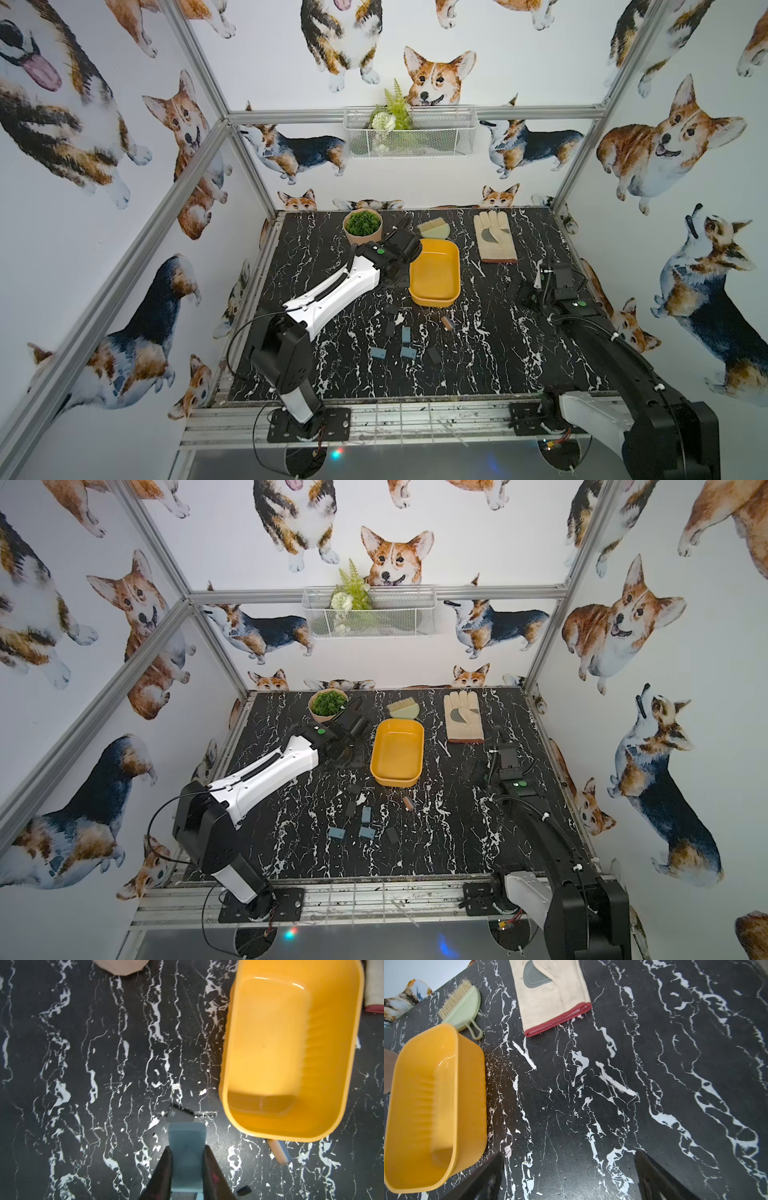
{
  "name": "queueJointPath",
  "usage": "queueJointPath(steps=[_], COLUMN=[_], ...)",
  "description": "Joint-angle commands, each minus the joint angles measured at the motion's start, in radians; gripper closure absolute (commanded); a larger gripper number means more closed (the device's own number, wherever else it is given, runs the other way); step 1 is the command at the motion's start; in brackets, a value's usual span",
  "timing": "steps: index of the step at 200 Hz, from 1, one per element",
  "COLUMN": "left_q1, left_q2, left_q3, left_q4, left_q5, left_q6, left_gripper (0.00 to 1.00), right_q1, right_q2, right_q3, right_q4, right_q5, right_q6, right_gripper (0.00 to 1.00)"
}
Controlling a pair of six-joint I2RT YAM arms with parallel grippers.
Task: Put the eraser in the storage box
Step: Place the eraser in the storage box.
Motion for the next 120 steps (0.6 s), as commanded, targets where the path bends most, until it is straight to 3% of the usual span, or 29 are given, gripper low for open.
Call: queueJointPath(steps=[1,77,120], left_q1=[-0.015,-0.042,-0.062], left_q2=[0.079,0.357,0.463], left_q3=[0.086,0.434,0.53], left_q4=[-0.013,-0.072,-0.116], left_q5=[-0.005,0.049,0.057], left_q6=[0.051,0.115,0.133], left_gripper=[0.82,0.82,0.82], right_q1=[-0.009,-0.029,-0.033], right_q2=[-0.011,0.001,0.01], right_q3=[-0.003,-0.015,-0.024], right_q4=[-0.021,-0.018,-0.008], right_q5=[0.007,-0.01,-0.02], right_q6=[0.012,0.013,0.018], right_gripper=[0.01,0.01,0.01])
